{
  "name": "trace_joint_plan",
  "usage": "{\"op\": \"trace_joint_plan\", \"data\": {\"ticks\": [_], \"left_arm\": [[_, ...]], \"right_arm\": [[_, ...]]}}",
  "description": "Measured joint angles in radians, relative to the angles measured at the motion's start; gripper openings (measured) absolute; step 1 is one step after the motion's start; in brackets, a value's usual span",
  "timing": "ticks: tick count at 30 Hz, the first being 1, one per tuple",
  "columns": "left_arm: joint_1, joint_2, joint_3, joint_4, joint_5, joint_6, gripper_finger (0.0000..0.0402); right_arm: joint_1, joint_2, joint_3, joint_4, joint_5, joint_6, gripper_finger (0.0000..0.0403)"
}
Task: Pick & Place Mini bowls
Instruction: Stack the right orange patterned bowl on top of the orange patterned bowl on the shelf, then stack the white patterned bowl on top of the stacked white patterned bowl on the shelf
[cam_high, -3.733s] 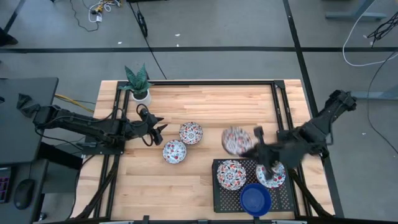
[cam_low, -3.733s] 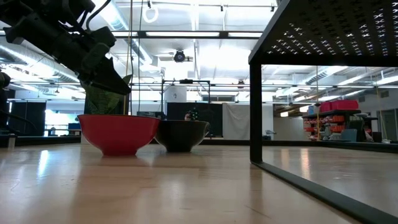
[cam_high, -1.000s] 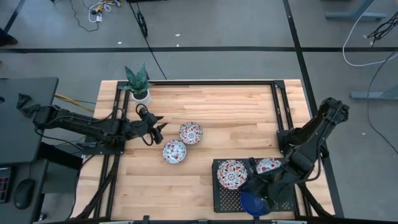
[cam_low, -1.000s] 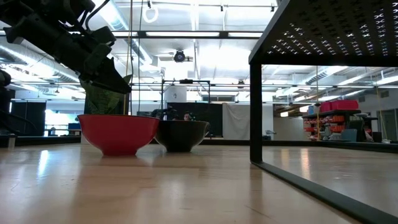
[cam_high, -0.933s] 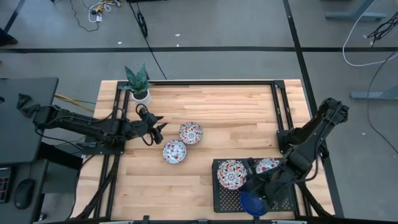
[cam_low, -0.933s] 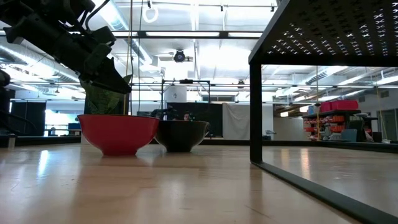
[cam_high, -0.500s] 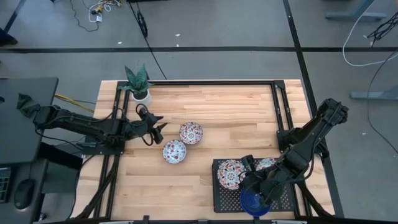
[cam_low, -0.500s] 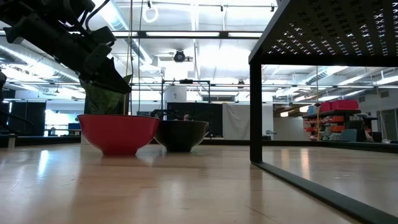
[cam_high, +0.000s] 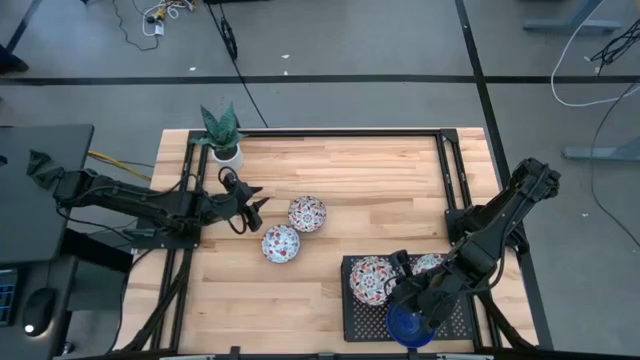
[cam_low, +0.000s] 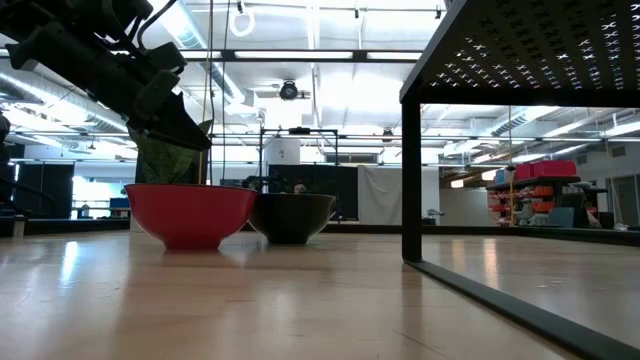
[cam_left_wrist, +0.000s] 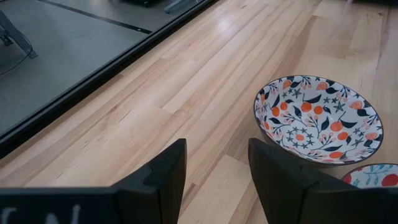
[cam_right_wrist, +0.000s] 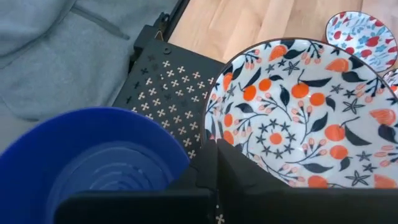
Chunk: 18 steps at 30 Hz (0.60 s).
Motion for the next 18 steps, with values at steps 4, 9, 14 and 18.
{"op": "trace_joint_plan", "data": {"ticks": [4,9,14,18], "left_arm": [[0.000,0.000,0.000,0.000,0.000,0.000,0.0177],[0.000,0.000,0.000,0.000,0.000,0.000,0.0177],[0.000,0.000,0.000,0.000,0.000,0.000,0.0177],[0.000,0.000,0.000,0.000,0.000,0.000,0.0177]], "right_arm": [[0.000,0.000,0.000,0.000,0.040,-0.032,0.0010],[0.001,-0.025,0.000,0.021,0.109,-0.079,0.0003],[0.001,-0.061,0.000,0.153,0.158,-0.201,0.0007],[-0.001,-0.076,0.000,0.304,0.236,-0.394,0.0008]]}}
